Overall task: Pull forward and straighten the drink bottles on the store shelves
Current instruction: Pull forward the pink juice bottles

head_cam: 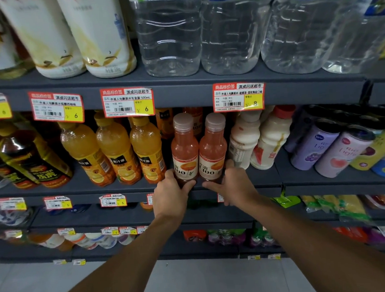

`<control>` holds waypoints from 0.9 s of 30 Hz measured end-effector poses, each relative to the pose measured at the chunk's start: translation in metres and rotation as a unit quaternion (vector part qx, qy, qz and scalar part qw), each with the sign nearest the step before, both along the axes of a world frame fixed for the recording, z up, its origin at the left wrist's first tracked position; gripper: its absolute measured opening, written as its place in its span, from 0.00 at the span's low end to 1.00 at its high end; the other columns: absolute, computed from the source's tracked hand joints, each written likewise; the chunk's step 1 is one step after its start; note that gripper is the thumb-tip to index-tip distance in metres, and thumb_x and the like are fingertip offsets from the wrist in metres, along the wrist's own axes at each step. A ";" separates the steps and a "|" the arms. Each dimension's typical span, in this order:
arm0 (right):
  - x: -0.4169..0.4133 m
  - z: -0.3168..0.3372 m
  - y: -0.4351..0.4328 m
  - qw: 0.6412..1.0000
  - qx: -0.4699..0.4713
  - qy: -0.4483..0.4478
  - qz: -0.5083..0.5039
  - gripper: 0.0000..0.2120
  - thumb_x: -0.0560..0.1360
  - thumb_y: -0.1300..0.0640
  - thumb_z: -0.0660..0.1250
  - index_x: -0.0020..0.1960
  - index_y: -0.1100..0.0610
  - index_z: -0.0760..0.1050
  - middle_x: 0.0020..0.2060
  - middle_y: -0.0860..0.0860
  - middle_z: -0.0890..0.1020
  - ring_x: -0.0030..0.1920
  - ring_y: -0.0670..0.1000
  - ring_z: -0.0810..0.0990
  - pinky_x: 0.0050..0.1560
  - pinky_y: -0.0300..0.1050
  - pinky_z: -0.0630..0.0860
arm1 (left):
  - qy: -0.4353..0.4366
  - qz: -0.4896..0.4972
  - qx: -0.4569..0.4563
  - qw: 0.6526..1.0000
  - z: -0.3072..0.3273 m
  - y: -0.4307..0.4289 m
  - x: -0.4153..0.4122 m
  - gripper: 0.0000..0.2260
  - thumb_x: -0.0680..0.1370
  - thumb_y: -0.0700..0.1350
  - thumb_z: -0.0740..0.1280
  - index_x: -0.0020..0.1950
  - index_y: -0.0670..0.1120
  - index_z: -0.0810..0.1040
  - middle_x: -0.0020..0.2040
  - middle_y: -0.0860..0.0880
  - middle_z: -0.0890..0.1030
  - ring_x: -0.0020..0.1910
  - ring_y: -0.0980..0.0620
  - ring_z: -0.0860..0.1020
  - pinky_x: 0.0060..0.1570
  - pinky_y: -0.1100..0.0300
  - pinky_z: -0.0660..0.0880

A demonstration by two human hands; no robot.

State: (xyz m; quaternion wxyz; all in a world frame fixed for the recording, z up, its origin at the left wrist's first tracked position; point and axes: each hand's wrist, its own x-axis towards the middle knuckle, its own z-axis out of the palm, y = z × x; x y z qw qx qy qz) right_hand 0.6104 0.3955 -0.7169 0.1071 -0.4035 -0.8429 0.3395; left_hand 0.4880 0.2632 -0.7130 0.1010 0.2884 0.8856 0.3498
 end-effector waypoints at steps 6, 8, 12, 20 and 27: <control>0.003 0.006 0.005 0.998 -0.036 -0.001 0.058 0.34 0.71 0.44 0.76 0.67 0.56 0.63 0.35 0.50 0.78 0.20 0.49 0.78 0.16 0.40 0.71 | 0.010 -0.004 -0.014 1.000 0.006 0.001 -0.003 0.24 0.73 0.57 0.75 0.60 0.43 0.75 0.49 0.44 0.83 0.50 0.44 0.82 0.46 0.51 0.79; 0.006 0.005 0.005 0.997 -0.033 0.011 0.066 0.32 0.72 0.44 0.75 0.67 0.57 0.64 0.30 0.50 0.79 0.19 0.49 0.78 0.16 0.41 0.71 | 0.008 -0.012 -0.003 1.000 0.004 -0.001 -0.006 0.26 0.72 0.57 0.76 0.61 0.42 0.75 0.49 0.44 0.83 0.50 0.44 0.82 0.46 0.52 0.80; 0.009 0.002 0.006 0.997 -0.029 0.025 0.067 0.32 0.71 0.42 0.76 0.65 0.56 0.65 0.27 0.50 0.79 0.20 0.50 0.78 0.17 0.42 0.72 | 0.034 -0.019 0.033 0.999 -0.006 -0.001 -0.008 0.27 0.71 0.59 0.76 0.60 0.42 0.77 0.46 0.46 0.84 0.46 0.48 0.82 0.40 0.57 0.79; 0.006 -0.004 0.014 0.995 0.023 0.034 0.087 0.34 0.68 0.38 0.76 0.64 0.54 0.67 0.33 0.48 0.82 0.21 0.47 0.78 0.19 0.39 0.72 | 0.180 -0.061 0.023 0.982 -0.018 0.001 -0.020 0.25 0.73 0.64 0.72 0.54 0.44 0.77 0.45 0.46 0.83 0.46 0.46 0.82 0.41 0.53 0.78; 0.004 -0.005 0.016 0.986 0.114 0.045 0.115 0.18 0.72 0.41 0.75 0.55 0.46 0.74 0.25 0.37 0.78 0.26 0.28 0.74 0.28 0.27 0.69 | 0.299 -0.082 0.038 0.950 -0.027 0.003 -0.032 0.26 0.72 0.69 0.69 0.50 0.45 0.79 0.45 0.47 0.83 0.46 0.48 0.82 0.41 0.57 0.77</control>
